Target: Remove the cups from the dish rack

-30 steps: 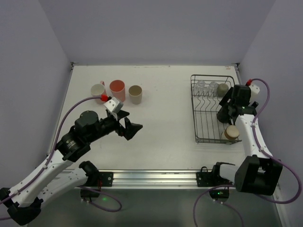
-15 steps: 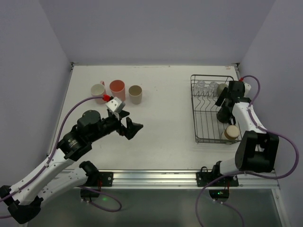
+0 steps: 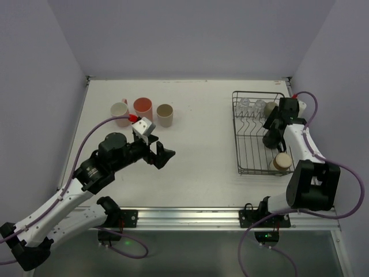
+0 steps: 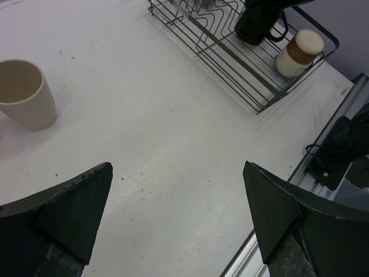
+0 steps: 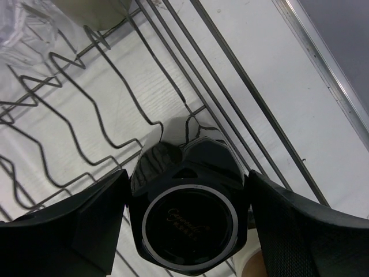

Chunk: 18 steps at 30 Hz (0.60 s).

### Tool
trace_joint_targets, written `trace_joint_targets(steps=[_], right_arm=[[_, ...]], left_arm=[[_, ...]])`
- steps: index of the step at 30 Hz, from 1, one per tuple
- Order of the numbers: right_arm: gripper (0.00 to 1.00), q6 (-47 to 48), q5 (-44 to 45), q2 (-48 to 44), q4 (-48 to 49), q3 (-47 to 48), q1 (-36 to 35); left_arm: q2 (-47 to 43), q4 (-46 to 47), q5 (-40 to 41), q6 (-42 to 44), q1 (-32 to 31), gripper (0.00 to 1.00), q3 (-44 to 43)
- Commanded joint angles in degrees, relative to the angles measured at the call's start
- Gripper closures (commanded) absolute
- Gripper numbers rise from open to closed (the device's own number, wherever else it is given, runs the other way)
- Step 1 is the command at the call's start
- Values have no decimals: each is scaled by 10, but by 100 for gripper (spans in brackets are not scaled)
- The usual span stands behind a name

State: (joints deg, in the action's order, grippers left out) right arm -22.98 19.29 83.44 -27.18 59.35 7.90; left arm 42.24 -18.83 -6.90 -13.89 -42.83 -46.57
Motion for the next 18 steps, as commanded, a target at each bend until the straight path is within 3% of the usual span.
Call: trace_joint_targets(steps=[1,6,12,18], right_arm=[[67,-15,-26,-74,14,20,-1],[74,-24,-57,-128,19,16,-12],[75,-37,-123,-175,28,-4,-17],[76,-56,-189,-224,56,-27,-17]], left_arm=[[10,13,7,10,-2,0,-4],[28,15,-7,-12,-2,0,-12],[64,45,-40,-68,-2,0,-32],[142,182,-129,-169,-2,2,-6]])
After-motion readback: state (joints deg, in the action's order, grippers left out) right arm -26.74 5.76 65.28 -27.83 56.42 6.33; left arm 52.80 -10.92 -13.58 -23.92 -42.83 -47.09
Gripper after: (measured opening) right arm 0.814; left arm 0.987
